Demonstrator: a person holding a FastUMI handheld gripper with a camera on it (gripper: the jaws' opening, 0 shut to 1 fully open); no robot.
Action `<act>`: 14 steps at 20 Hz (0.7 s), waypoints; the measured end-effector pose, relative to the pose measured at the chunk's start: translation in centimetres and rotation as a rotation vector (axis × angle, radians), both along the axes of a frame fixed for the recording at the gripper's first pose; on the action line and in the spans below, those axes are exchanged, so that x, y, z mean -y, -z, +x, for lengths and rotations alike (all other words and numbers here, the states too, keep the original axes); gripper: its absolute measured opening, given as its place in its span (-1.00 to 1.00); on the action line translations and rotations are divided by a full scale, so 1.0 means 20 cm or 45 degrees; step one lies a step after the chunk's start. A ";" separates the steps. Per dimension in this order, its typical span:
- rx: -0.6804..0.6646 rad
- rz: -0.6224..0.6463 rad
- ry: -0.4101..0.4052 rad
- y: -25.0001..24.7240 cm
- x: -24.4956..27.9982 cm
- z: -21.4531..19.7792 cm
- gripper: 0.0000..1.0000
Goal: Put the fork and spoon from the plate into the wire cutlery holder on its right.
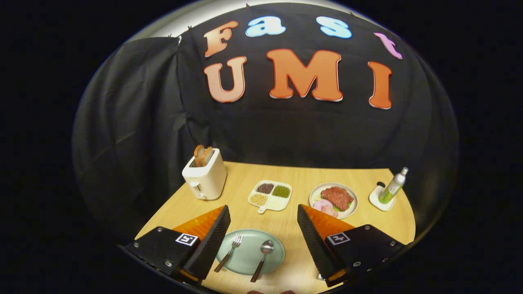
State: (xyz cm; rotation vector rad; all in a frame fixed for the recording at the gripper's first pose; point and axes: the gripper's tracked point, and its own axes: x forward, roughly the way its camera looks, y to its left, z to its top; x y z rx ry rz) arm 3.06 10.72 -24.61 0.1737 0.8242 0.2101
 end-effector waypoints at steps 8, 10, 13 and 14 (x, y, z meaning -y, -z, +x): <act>-0.541 -0.015 -0.069 0.51 -0.11 -0.28 0.96; -0.634 -0.030 -0.080 0.61 -0.11 -0.34 0.93; -0.774 -0.053 -0.099 0.75 -0.12 -0.43 0.88; -0.823 -0.046 -0.103 0.77 -0.13 -0.47 0.86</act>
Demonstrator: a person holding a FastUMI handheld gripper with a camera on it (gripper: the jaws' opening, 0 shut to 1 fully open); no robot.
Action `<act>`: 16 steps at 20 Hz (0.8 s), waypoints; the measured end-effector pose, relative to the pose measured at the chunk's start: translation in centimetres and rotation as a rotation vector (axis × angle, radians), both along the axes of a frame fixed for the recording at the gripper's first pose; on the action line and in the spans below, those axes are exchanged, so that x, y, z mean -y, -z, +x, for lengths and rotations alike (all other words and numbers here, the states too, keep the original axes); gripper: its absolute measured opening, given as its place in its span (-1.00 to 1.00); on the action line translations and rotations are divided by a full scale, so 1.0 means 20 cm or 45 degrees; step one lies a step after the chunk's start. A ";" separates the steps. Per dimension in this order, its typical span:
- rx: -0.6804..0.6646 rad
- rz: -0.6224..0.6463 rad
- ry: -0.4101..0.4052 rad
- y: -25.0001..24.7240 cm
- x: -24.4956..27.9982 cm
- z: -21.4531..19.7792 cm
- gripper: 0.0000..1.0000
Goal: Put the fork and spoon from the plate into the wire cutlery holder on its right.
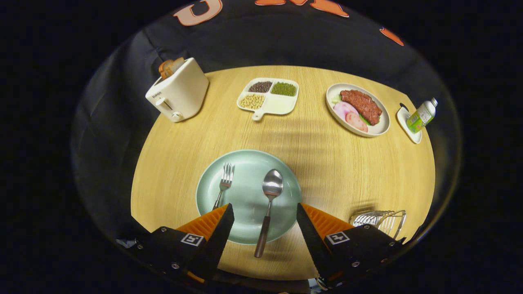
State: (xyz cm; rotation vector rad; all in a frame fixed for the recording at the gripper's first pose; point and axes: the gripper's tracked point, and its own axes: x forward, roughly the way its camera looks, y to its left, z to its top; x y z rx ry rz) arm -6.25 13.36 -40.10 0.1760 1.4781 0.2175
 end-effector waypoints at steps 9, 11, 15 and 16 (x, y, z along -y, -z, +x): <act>-0.245 -0.012 0.028 0.24 -0.07 -0.13 0.40; -0.274 -0.034 0.031 0.28 -0.07 -0.14 0.24; -0.337 -0.077 0.093 0.34 -0.06 -0.17 -0.19; -0.345 -0.087 0.100 0.34 -0.06 -0.18 -0.24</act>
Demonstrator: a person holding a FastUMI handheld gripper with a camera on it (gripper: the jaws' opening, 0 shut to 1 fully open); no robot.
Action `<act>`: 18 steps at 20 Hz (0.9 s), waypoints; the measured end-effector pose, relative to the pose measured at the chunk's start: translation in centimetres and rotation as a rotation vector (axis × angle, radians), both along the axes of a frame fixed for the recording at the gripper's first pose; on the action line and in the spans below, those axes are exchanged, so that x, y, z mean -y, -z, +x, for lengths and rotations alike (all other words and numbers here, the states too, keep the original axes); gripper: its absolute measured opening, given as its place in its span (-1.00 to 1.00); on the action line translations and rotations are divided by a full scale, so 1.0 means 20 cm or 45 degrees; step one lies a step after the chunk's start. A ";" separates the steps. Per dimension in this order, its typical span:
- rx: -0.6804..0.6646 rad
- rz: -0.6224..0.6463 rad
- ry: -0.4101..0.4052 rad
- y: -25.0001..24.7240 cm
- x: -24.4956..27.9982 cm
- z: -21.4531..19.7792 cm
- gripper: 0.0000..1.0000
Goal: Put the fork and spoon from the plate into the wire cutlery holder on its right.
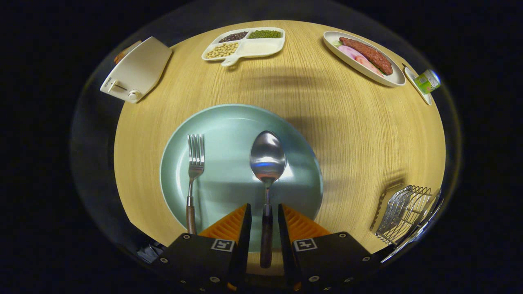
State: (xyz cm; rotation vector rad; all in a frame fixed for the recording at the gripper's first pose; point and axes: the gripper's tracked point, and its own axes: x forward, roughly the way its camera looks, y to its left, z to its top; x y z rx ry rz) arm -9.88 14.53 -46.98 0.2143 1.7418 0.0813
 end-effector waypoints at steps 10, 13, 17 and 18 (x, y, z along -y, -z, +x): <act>0.127 0.052 0.022 -0.06 -0.01 0.06 -0.90; 0.214 0.073 0.049 -0.13 0.00 0.11 -0.91; 0.287 0.069 0.082 -0.23 0.06 0.13 -0.91; 0.308 0.069 0.091 -0.26 0.09 0.13 -0.91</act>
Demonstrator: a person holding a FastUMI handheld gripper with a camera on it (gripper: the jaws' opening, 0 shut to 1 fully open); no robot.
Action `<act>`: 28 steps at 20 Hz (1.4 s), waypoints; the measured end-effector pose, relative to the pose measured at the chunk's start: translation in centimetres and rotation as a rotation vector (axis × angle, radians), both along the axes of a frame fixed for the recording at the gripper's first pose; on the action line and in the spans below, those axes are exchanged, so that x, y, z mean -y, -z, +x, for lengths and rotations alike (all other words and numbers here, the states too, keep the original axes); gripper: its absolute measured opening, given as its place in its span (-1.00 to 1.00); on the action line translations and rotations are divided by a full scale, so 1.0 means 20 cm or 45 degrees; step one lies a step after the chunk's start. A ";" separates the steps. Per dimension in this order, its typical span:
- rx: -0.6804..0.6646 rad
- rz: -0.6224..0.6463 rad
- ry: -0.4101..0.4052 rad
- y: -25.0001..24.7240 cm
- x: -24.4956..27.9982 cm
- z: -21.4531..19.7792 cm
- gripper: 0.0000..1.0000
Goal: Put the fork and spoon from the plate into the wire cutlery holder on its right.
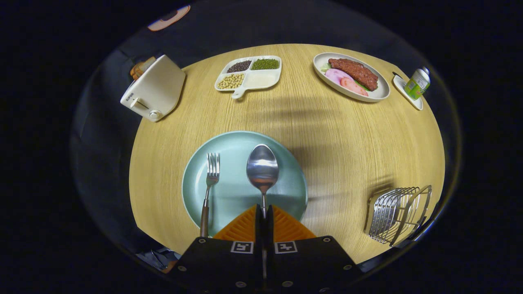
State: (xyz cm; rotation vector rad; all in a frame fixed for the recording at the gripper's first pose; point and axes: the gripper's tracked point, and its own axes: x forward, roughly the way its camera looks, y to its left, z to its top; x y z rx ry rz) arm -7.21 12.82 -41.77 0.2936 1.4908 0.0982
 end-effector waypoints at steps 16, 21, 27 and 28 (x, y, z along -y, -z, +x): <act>0.305 -0.166 0.296 -0.50 0.78 -0.01 -0.91; 0.202 -0.218 0.307 -0.43 0.99 -0.20 -0.91; 0.046 -0.188 0.174 -0.31 1.00 -0.39 -0.91; 0.042 -0.199 0.139 -0.29 1.01 -0.41 -0.91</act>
